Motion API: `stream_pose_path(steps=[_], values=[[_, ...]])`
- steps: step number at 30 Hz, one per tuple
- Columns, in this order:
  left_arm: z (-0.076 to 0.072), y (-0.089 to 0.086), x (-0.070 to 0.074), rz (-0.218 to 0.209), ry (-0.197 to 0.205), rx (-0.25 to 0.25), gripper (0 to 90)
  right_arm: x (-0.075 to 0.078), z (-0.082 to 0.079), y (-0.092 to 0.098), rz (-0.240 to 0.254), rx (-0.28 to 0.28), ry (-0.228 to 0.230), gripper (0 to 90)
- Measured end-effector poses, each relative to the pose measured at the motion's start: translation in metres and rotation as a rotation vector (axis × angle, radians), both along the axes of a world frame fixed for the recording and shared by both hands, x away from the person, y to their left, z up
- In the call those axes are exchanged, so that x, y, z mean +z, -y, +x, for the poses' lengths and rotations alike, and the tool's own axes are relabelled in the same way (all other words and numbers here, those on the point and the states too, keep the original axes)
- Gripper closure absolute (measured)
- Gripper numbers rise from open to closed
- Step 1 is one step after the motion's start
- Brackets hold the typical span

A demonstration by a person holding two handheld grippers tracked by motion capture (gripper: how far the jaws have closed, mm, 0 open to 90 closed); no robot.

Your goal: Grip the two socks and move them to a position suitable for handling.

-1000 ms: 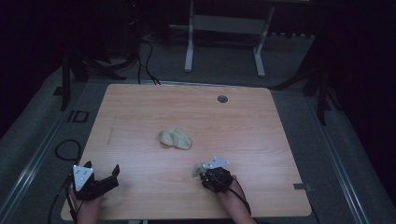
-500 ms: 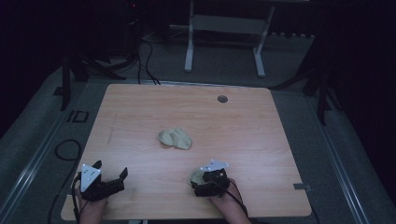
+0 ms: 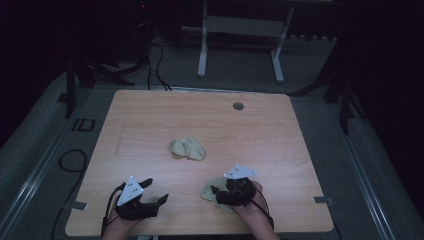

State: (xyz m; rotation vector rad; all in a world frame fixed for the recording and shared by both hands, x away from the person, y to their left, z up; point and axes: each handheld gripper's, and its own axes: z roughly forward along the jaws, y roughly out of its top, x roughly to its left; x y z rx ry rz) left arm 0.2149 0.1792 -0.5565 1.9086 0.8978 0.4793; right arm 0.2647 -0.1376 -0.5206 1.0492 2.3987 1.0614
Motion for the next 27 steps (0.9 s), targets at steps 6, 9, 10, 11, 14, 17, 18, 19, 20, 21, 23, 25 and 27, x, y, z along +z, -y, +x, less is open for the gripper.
stream_pose_path(steps=[6, 9, 10, 11, 14, 17, 18, 19, 20, 21, 23, 25, 27], values=[[0.006, 0.028, 0.004, 0.031, 0.007, -0.144, 46.5, -0.003, -0.001, 0.002, 0.01, 0.014, -0.027, 41.7], [0.011, 0.044, 0.008, 0.039, 0.002, -0.213, 57.3, -0.007, -0.003, 0.002, 0.009, 0.029, -0.054, 44.7], [0.012, 0.05, 0.009, 0.049, 0.002, -0.237, 59.7, -0.009, -0.005, 0.001, 0.001, 0.034, -0.055, 46.5], [0.014, 0.057, 0.01, 0.052, -0.005, -0.261, 64.2, -0.011, -0.007, 0.0, -0.005, 0.045, -0.061, 46.7], [0.021, 0.078, 0.009, 0.089, -0.011, -0.324, 76.8, -0.016, -0.016, -0.003, -0.042, 0.072, -0.058, 48.7], [0.03, 0.096, 0.003, 0.149, -0.033, -0.365, 84.0, -0.02, -0.02, -0.003, -0.063, 0.08, -0.059, 50.7], [0.033, 0.1, 0.001, 0.155, -0.041, -0.369, 85.9, -0.021, -0.02, -0.003, -0.063, 0.08, -0.069, 52.1], [0.036, 0.104, 0.0, 0.174, -0.047, -0.368, 87.1, -0.023, -0.021, -0.002, -0.063, 0.08, -0.07, 52.1], [0.039, 0.108, -0.002, 0.188, -0.059, -0.372, 87.8, -0.024, -0.023, -0.002, -0.064, 0.082, -0.07, 53.1], [0.042, 0.111, -0.004, 0.196, -0.065, -0.374, 87.9, -0.026, -0.025, -0.002, -0.067, 0.092, -0.075, 53.7], [0.046, 0.115, -0.007, 0.23, -0.076, -0.372, 88.9, -0.028, -0.03, 0.0, -0.076, 0.102, -0.078, 57.5], [0.051, 0.118, -0.01, 0.244, -0.092, -0.367, 89.0, -0.031, -0.032, 0.0, -0.102, 0.118, -0.082, 59.4], [0.054, 0.121, -0.012, 0.262, -0.099, -0.359, 89.0, -0.034, -0.031, 0.002, -0.114, 0.121, -0.095, 61.9]])
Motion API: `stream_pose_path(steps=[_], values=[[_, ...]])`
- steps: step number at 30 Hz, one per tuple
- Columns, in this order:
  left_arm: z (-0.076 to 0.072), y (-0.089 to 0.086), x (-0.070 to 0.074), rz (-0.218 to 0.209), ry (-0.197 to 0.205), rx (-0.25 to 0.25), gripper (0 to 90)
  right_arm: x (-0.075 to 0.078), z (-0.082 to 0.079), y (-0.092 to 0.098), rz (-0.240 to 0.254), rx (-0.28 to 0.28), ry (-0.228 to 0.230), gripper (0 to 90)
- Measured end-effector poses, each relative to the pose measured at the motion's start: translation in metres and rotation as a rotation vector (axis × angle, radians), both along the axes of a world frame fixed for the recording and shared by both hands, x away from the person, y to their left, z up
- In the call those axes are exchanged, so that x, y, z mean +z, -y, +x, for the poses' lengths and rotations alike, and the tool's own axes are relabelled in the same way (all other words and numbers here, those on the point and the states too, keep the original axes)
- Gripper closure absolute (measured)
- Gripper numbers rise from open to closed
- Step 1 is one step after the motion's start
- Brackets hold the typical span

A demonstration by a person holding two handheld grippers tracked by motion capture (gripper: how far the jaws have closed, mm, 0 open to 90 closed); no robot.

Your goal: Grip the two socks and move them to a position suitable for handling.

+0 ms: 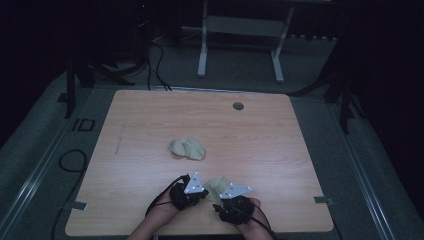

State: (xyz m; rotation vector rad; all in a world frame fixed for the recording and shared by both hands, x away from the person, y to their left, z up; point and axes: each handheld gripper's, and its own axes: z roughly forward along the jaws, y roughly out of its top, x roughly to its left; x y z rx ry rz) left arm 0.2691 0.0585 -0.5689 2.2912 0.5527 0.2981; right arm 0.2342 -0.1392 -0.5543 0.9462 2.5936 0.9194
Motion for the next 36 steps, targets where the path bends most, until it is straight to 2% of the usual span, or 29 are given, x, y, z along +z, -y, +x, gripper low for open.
stream_pose_path(steps=[3, 6, 8, 10, 15, 21, 25, 30, 36], values=[[0.003, 0.001, 0.0, 0.0, 0.0, 0.003, 89.0, -0.003, 0.0, 0.0, -0.01, 0.004, -0.001, 63.7], [0.006, 0.001, 0.001, 0.003, -0.012, 0.0, 89.0, -0.003, 0.0, -0.002, -0.035, 0.022, 0.016, 72.6], [0.005, 0.002, 0.001, 0.014, -0.003, -0.003, 89.2, -0.003, 0.0, -0.003, -0.054, 0.032, 0.034, 81.4], [0.004, 0.002, 0.001, 0.017, -0.001, -0.002, 89.2, -0.002, 0.0, -0.003, -0.054, 0.032, 0.025, 84.8], [0.005, 0.002, 0.001, 0.015, -0.003, -0.005, 89.3, 0.011, -0.003, 0.005, -0.021, 0.021, 0.052, 86.0], [0.005, 0.002, 0.001, 0.018, 0.002, -0.012, 89.4, 0.036, -0.002, 0.033, 0.055, -0.048, 0.084, 86.0], [0.005, 0.002, 0.001, 0.022, 0.0, -0.015, 89.4, 0.045, 0.0, 0.054, 0.081, -0.101, 0.098, 86.0], [0.006, 0.003, 0.002, 0.026, 0.0, -0.022, 89.4, 0.045, 0.006, 0.078, 0.079, -0.17, 0.084, 85.9], [0.007, 0.003, 0.002, 0.031, -0.003, -0.026, 89.4, 0.035, 0.009, 0.099, 0.068, -0.225, 0.066, 86.5]])
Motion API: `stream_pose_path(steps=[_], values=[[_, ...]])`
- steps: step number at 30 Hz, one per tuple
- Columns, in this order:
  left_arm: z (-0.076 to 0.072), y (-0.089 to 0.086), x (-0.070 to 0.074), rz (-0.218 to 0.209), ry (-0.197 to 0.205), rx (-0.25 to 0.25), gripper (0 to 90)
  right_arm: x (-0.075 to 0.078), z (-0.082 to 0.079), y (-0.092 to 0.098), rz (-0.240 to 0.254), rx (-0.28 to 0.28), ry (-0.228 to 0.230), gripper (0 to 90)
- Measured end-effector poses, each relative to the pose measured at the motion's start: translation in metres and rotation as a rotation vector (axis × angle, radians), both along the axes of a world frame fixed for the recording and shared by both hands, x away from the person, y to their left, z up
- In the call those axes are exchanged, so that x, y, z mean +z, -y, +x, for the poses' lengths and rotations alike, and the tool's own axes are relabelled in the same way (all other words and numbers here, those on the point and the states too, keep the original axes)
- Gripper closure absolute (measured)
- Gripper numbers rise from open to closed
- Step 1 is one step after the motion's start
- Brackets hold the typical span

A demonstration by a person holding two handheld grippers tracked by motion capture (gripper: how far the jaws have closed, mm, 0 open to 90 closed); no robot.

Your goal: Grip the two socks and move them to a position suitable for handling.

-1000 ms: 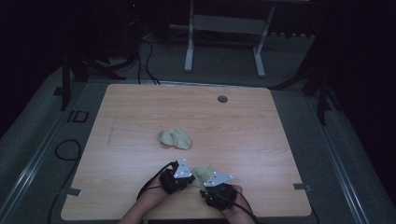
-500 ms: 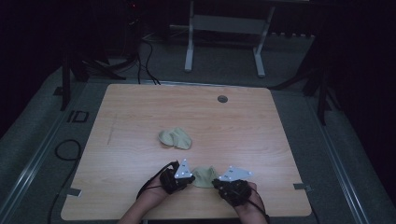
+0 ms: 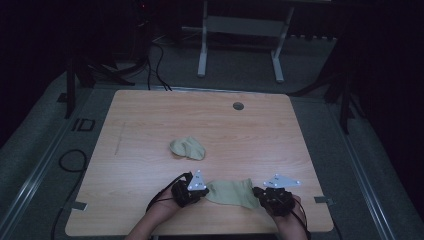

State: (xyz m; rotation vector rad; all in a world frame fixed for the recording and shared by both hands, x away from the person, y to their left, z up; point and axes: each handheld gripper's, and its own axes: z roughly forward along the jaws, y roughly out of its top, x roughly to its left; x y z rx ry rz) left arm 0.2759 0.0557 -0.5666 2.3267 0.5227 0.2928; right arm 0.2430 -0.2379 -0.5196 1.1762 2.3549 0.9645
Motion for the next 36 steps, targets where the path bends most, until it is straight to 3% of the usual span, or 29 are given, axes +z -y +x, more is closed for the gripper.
stream_pose_path(steps=[5, 8, 13, 22, 26, 36], values=[[0.0, 0.0, 0.0, 0.004, 0.005, -0.001, 89.4, -0.009, 0.001, 0.015, -0.004, -0.041, -0.028, 81.4], [0.0, 0.0, 0.0, 0.006, 0.006, -0.002, 89.4, -0.007, 0.003, 0.018, -0.01, -0.059, -0.015, 79.5], [-0.001, 0.001, 0.0, 0.01, 0.007, 0.0, 89.4, -0.003, 0.009, 0.007, -0.024, -0.016, 0.005, 89.8], [0.0, 0.001, 0.001, 0.01, 0.003, -0.002, 89.4, -0.023, 0.033, -0.021, -0.085, 0.031, -0.028, 89.9], [0.0, 0.001, 0.001, 0.011, 0.005, -0.002, 89.4, -0.033, 0.039, -0.019, -0.11, 0.02, -0.046, 90.0], [0.0, 0.002, 0.0, 0.0, 0.003, -0.003, 89.4, -0.033, 0.039, -0.007, -0.1, 0.0, -0.049, 89.9]])
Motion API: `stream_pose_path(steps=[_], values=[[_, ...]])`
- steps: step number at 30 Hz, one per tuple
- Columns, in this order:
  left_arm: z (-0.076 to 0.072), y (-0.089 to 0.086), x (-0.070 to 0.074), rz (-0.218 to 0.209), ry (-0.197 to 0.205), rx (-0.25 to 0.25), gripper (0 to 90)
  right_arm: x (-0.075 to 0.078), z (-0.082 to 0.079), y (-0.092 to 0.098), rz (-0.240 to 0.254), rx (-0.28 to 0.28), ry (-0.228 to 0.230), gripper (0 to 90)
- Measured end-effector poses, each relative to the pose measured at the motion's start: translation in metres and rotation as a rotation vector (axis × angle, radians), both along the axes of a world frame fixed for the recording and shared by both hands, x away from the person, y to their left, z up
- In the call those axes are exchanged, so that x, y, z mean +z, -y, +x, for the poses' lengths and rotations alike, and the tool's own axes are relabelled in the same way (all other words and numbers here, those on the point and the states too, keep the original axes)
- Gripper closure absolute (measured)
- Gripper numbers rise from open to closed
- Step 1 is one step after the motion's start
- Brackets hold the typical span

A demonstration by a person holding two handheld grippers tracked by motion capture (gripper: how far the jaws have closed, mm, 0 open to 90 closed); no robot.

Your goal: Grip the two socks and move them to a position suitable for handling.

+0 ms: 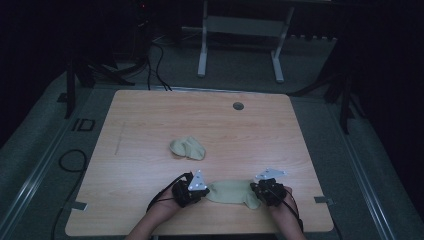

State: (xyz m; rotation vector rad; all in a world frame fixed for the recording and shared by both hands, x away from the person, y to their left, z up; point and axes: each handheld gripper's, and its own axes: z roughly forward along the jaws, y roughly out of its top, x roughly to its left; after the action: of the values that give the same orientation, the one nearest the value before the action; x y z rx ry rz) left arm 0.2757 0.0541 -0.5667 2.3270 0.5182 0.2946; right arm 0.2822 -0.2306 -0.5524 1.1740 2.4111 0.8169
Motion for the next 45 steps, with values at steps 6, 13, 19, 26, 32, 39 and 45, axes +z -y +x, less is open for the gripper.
stream_pose_path(steps=[6, 13, 19, 26, 32, 39, 45], values=[[0.001, 0.0, -0.001, -0.013, -0.012, 0.004, 89.1, 0.0, 0.0, 0.001, 0.015, 0.008, -0.016, 85.1], [-0.001, 0.002, 0.002, -0.01, -0.017, 0.006, 66.2, 0.005, -0.001, 0.0, 0.025, 0.014, -0.019, 79.2], [-0.008, 0.001, 0.011, -0.028, -0.015, 0.003, 56.2, 0.018, -0.002, 0.003, 0.05, 0.006, 0.013, 70.6], [-0.015, -0.013, 0.018, -0.052, -0.021, 0.031, 56.2, 0.027, 0.008, 0.002, 0.068, -0.002, 0.028, 65.4], [-0.022, -0.029, 0.015, -0.044, -0.034, 0.064, 56.7, 0.041, 0.024, -0.017, 0.069, 0.034, 0.049, 62.7], [-0.027, -0.049, 0.013, -0.073, -0.035, 0.121, 58.1, 0.052, 0.04, -0.044, 0.083, 0.078, 0.056, 61.4], [-0.032, -0.066, 0.009, -0.076, -0.05, 0.151, 58.2, 0.06, 0.059, -0.079, 0.071, 0.118, 0.058, 60.1]])
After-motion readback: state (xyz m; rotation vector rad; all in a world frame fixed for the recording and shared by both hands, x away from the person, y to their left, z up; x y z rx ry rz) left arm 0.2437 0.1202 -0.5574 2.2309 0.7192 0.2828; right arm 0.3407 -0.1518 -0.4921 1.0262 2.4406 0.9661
